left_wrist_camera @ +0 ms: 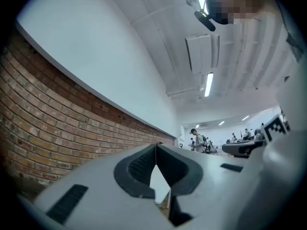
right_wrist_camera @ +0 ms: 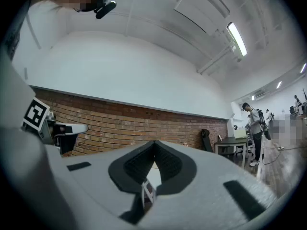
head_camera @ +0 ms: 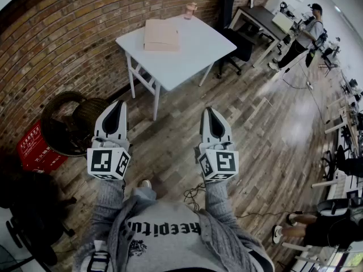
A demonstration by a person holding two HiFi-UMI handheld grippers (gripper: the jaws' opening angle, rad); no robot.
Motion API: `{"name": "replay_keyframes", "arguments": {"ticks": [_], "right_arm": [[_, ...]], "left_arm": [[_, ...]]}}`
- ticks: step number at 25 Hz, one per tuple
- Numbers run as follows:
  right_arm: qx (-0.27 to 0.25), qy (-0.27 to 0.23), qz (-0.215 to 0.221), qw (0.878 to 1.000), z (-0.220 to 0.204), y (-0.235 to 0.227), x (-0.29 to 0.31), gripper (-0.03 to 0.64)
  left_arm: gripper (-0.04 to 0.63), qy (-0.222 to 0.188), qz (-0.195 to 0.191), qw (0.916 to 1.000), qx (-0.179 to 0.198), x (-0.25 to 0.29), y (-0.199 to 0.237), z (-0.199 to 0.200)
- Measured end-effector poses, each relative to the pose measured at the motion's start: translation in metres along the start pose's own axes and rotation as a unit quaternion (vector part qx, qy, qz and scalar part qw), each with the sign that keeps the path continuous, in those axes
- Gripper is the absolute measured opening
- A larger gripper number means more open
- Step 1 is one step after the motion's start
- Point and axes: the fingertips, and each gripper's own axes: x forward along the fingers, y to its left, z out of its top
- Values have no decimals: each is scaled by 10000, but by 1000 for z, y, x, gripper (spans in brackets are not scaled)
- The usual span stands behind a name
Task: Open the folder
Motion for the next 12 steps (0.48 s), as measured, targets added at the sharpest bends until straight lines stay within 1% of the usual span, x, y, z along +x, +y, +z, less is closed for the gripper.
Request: {"name": "replay_keyframes", "arguments": {"ticks": [3, 5, 9, 12], "right_arm": [[-11, 53, 36, 10000, -2, -1, -7, 5], [11, 80, 43, 10000, -4, -1, -11, 5], [29, 99, 41, 9999, -7, -4, -14, 5], [25, 101, 62, 9999, -6, -3, -12, 5]], "left_arm": [[12, -105, 68, 9997, -213, -5, -1, 2], [12, -40, 80, 9996, -270, -7, -4, 2], [12, -12, 105, 9999, -116, -7, -8, -3], [12, 5, 110, 9999, -89, -7, -9, -4]]}}
